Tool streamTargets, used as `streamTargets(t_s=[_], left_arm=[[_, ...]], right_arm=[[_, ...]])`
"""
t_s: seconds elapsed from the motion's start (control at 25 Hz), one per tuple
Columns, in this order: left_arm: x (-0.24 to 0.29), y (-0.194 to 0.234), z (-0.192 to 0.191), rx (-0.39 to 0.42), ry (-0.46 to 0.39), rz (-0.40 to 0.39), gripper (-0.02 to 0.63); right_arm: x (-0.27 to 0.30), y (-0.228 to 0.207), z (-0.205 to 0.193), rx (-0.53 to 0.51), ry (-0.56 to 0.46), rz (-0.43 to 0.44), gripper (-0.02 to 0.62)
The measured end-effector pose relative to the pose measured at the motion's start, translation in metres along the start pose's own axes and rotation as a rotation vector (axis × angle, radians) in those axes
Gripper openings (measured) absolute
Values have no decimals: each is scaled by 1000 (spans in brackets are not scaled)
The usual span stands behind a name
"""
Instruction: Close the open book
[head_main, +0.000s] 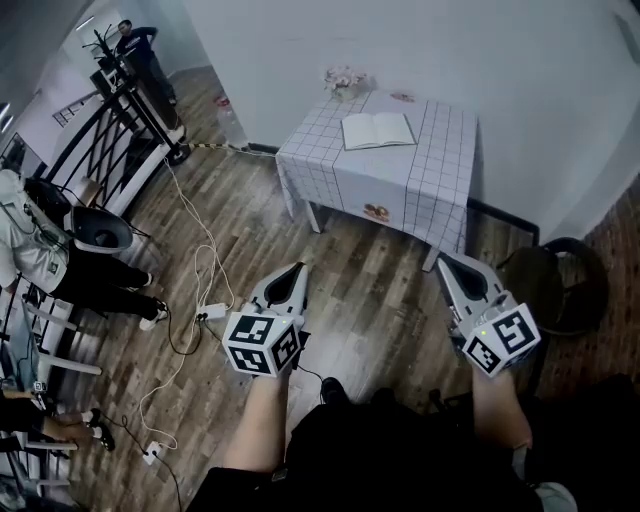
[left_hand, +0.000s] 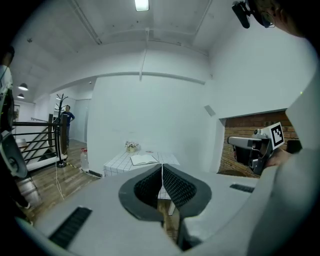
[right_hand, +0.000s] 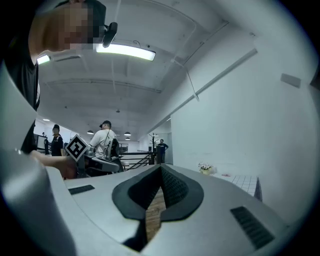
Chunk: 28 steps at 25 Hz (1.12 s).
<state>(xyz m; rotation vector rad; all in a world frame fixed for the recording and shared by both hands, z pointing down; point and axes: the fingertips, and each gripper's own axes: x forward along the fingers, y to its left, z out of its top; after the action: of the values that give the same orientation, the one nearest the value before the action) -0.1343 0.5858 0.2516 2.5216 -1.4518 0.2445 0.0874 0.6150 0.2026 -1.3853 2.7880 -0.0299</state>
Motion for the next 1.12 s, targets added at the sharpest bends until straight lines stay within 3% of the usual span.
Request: streamTargets(t_s=[0.2, 0.56, 0.84, 1.12], left_arm=[[2, -16, -1, 18, -1, -10, 14], [23, -32, -4, 23, 3, -33, 14], [79, -14, -10, 0, 22, -57, 14], [163, 34, -3, -18, 47, -82, 14]], right_arm=[[-27, -10, -2, -10, 2, -42, 3], [-40, -29, -14, 28, 11, -44, 3], [3, -47, -32, 20, 67, 19, 3], [72, -96, -54, 58, 137, 16, 3]])
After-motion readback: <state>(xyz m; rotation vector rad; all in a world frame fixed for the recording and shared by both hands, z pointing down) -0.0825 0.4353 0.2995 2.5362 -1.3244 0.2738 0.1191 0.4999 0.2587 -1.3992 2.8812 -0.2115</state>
